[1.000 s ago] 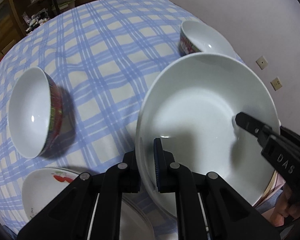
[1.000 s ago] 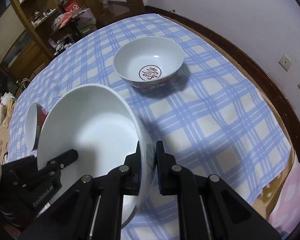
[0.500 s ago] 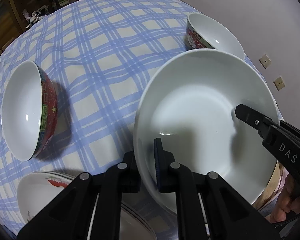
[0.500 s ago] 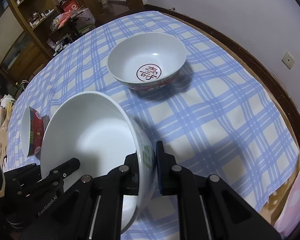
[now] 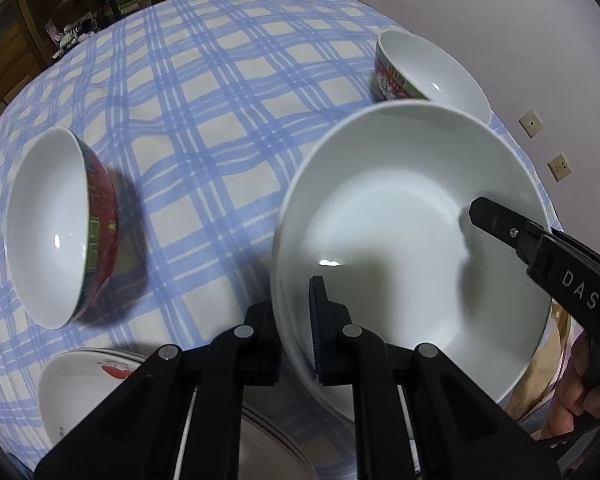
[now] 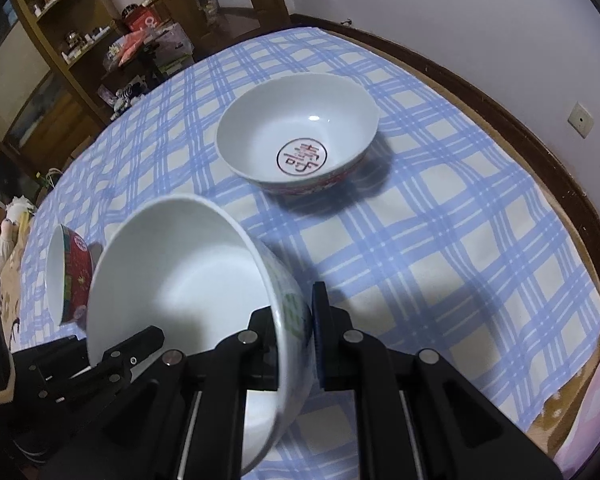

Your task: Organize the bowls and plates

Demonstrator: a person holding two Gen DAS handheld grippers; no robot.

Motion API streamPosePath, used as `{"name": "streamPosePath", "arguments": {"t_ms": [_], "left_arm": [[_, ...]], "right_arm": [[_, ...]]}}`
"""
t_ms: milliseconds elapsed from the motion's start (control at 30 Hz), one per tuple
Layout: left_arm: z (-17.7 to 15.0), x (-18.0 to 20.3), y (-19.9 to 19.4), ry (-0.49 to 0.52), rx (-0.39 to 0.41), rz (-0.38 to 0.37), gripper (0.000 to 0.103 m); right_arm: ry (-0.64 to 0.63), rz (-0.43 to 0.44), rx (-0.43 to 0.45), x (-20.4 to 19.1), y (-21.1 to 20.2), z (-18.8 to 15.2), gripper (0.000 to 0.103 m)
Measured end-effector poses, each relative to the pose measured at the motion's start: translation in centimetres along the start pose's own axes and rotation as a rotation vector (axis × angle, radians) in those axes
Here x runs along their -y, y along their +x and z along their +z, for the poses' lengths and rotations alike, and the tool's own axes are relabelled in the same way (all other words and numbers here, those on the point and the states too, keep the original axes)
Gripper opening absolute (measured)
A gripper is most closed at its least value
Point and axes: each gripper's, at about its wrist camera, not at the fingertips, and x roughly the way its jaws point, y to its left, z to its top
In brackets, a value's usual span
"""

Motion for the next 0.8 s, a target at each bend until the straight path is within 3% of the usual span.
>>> {"name": "streamPosePath", "arguments": {"t_ms": [233, 600, 633, 700, 800], "left_arm": [[0.1, -0.7, -0.9, -0.03, 0.011, -0.001, 0.02], [0.3, -1.3, -4.0, -0.035, 0.068, -0.027, 0.022], [0.3, -1.5, -4.4, -0.038, 0.071, -0.029, 0.023], [0.4, -2.0, -5.5, -0.042, 0.087, -0.033, 0.027], [0.7, -2.5, -7.2, -0.033, 0.116, -0.02, 0.037]], "right_arm": [[0.02, 0.016, 0.0, 0.2, 0.1, 0.1, 0.014], [0.028, 0.043, 0.052, 0.4, -1.4, 0.2, 0.016], [0.026, 0.042, 0.068, 0.3, -1.8, 0.2, 0.017], [0.028, 0.051, 0.101, 0.4, -2.6, 0.2, 0.034], [0.046, 0.077, 0.146, 0.7, -3.9, 0.1, 0.04]]}}
